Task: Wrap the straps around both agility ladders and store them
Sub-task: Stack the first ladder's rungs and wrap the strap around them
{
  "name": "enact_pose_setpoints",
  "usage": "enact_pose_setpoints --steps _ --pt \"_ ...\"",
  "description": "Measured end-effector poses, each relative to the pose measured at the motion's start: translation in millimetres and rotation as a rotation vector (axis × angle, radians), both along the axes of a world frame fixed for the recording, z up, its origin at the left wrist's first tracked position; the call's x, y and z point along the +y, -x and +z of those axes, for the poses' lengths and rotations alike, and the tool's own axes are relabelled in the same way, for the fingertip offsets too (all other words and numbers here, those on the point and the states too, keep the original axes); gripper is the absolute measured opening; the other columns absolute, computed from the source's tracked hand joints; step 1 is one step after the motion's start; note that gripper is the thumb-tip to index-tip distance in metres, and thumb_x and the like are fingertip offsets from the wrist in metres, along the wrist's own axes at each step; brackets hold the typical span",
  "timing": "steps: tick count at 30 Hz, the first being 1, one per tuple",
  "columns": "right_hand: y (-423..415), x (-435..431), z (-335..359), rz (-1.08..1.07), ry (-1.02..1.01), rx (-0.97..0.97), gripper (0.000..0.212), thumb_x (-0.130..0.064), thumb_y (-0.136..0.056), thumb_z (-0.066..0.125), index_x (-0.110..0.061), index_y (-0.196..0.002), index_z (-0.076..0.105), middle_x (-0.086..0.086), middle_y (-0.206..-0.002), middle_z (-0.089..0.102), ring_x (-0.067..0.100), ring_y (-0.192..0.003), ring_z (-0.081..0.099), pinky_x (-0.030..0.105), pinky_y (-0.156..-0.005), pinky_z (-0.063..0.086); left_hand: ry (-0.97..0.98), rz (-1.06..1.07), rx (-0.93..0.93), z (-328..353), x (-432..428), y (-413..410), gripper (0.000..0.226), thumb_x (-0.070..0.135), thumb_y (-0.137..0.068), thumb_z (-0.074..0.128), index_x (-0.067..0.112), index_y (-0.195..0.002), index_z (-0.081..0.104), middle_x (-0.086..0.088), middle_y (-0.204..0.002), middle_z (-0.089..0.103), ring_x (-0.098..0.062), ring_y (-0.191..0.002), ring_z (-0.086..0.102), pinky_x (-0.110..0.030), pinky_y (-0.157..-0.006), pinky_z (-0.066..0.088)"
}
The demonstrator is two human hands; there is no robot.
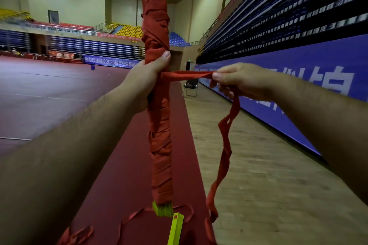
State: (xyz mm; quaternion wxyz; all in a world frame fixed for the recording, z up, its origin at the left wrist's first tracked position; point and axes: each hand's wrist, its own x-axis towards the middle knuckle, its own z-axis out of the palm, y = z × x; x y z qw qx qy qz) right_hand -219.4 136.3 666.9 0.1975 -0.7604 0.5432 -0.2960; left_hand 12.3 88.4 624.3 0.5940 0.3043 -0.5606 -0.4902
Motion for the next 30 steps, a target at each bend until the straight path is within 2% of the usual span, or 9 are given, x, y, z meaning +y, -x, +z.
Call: enact_pose_setpoints --steps 5,7,9,11,13,16,19,26,30 --pt "-9.3 -0.2 23.5 -0.011 0.138 -0.167 0.023 -0.014 -0.105 0.044 -0.013 -0.100 0.067 0.004 -0.079 0.063 0.013 -0.070 0.060 0.026 -0.068 0.050 0.069 0.014 -0.029 10.8 4.8 -0.2 0.028 0.050 -0.092 0.062 0.023 -0.101 0.060 0.011 -0.058 0.070 -0.004 -0.054 0.069 -0.019 -0.051 0.052" --pt "-10.4 -1.8 29.4 0.000 0.041 -0.223 0.025 -0.013 -0.105 0.042 -0.009 -0.110 0.066 0.013 -0.091 0.070 0.023 -0.084 0.070 0.034 -0.078 0.057 0.086 0.017 -0.014 12.9 7.0 1.8 0.028 0.048 -0.093 0.062 0.022 -0.102 0.060 0.010 -0.058 0.070 -0.005 -0.054 0.069 -0.019 -0.050 0.051" --pt "-8.9 1.3 26.1 -0.038 -0.189 -0.006 0.028 -0.013 -0.106 0.040 -0.004 -0.116 0.065 0.020 -0.103 0.073 0.034 -0.098 0.072 0.046 -0.092 0.056 0.073 0.006 0.011 11.8 6.7 2.0 0.026 0.045 -0.092 0.064 0.021 -0.101 0.060 0.007 -0.059 0.070 -0.010 -0.054 0.069 -0.021 -0.049 0.052" --pt "-6.1 2.9 21.0 -0.120 -0.266 0.207 0.028 -0.015 -0.106 0.041 -0.006 -0.113 0.067 0.019 -0.099 0.075 0.035 -0.099 0.073 0.051 -0.098 0.052 0.042 0.015 -0.002 8.7 4.5 -0.2 0.029 0.048 -0.091 0.065 0.022 -0.100 0.060 0.007 -0.058 0.068 -0.009 -0.052 0.067 -0.020 -0.049 0.052" --pt "-7.5 -0.9 21.9 -0.182 -0.081 0.217 0.024 -0.016 -0.105 0.044 -0.011 -0.109 0.068 0.014 -0.096 0.076 0.031 -0.097 0.073 0.045 -0.094 0.051 0.026 0.048 -0.034 5.5 0.9 -1.4 0.035 0.052 -0.088 0.067 0.021 -0.104 0.061 0.006 -0.064 0.068 -0.008 -0.056 0.069 -0.020 -0.053 0.053" --pt "-19.0 -9.4 25.1 -0.286 0.372 0.173 0.023 -0.013 -0.104 0.045 -0.020 -0.106 0.067 0.004 -0.096 0.072 0.018 -0.087 0.069 0.029 -0.073 0.054 0.059 0.095 -0.031 3.4 -3.0 2.7 0.036 0.051 -0.087 0.069 0.020 -0.105 0.064 0.004 -0.074 0.071 -0.008 -0.060 0.070 -0.024 -0.059 0.054" --pt "-19.9 -16.3 23.8 -0.316 0.575 0.190 0.028 -0.012 -0.103 0.045 -0.028 -0.108 0.067 -0.003 -0.094 0.069 0.011 -0.079 0.063 0.026 -0.062 0.049 0.082 0.106 -0.020 6.9 2.1 7.0 0.039 0.049 -0.090 0.066 0.018 -0.113 0.061 0.001 -0.084 0.069 -0.003 -0.055 0.068 -0.017 -0.048 0.051" --pt "1.0 -9.4 9.8 -0.151 -0.113 0.546 0.012 -0.017 -0.100 0.057 -0.021 -0.100 0.068 -0.003 -0.089 0.077 0.014 -0.083 0.075 0.031 -0.079 0.056 0.010 0.048 -0.020 -0.6 -1.8 0.1 0.032 0.049 -0.089 0.067 0.020 -0.098 0.062 0.006 -0.059 0.066 -0.010 -0.055 0.067 -0.025 -0.058 0.055" --pt "5.3 -12.3 -17.1 -0.074 -0.350 0.481 0.012 -0.016 -0.098 0.060 -0.013 -0.105 0.068 0.003 -0.090 0.078 0.021 -0.089 0.076 0.039 -0.087 0.057 0.002 0.058 -0.033 -3.9 -2.7 1.4 0.034 0.051 -0.088 0.068 0.020 -0.100 0.061 0.005 -0.061 0.064 -0.011 -0.053 0.064 -0.026 -0.062 0.056"
